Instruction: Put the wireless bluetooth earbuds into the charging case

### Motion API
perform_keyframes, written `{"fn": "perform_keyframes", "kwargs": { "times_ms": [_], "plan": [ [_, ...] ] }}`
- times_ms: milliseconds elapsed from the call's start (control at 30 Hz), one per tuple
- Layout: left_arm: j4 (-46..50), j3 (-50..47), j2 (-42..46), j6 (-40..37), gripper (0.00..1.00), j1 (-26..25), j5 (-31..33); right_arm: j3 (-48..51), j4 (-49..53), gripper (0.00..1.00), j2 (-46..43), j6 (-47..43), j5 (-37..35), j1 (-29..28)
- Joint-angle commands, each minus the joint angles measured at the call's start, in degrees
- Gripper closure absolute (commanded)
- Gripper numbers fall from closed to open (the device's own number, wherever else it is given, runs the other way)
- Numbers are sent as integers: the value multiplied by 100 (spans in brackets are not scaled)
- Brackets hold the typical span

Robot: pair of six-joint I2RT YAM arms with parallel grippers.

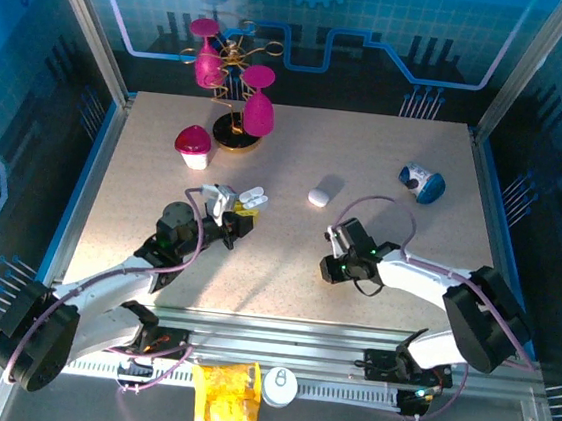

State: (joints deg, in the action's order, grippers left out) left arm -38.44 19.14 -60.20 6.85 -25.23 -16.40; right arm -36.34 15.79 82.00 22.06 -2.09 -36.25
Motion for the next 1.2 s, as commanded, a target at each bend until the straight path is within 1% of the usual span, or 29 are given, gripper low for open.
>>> {"fn": "perform_keyframes", "kwargs": {
  "times_ms": [0, 67, 167, 300, 367, 467, 600, 733, 800, 933, 1067, 1167],
  "plan": [
    [-144, 117, 156, -188, 85, -43, -83, -333, 816, 70, 180, -25, -526, -229],
    [-133, 109, 176, -201, 85, -43, -36, -512, 1050, 65, 218, -58, -662, -333],
    [-106, 121, 202, -239, 84, -43, 1, -815, 1451, 54, 188, -8, -847, -457],
    [19, 126, 270, -295, 84, -43, 105, -1339, 2186, 40, 109, 444, -1163, -549],
    [143, 134, 345, -307, 84, -43, 275, -1698, 2659, 36, 140, 888, -1268, -555],
    [318, 134, 420, -385, 84, -30, 472, -2223, 3403, 33, 340, 1340, -1196, -550],
    [396, 122, 426, -483, 84, -27, 485, -2931, 4283, 28, 762, 1463, -939, -557],
    [359, 56, 495, -544, 84, -21, 450, -3505, 4924, 29, 1331, 1257, -366, -545],
    [388, 49, 551, -579, 84, -25, 460, -3746, 5197, 29, 1602, 1158, -238, -541],
    [427, 12, 650, -608, 84, -25, 450, -4107, 5600, 37, 2113, 949, -225, -510],
    [419, -8, 633, -606, 84, -23, 425, -4319, 5671, 48, 2537, 790, -196, -469],
    [359, -28, 572, -602, 84, -23, 410, -4461, 5663, 51, 2828, 680, -195, -421]
  ]
}}
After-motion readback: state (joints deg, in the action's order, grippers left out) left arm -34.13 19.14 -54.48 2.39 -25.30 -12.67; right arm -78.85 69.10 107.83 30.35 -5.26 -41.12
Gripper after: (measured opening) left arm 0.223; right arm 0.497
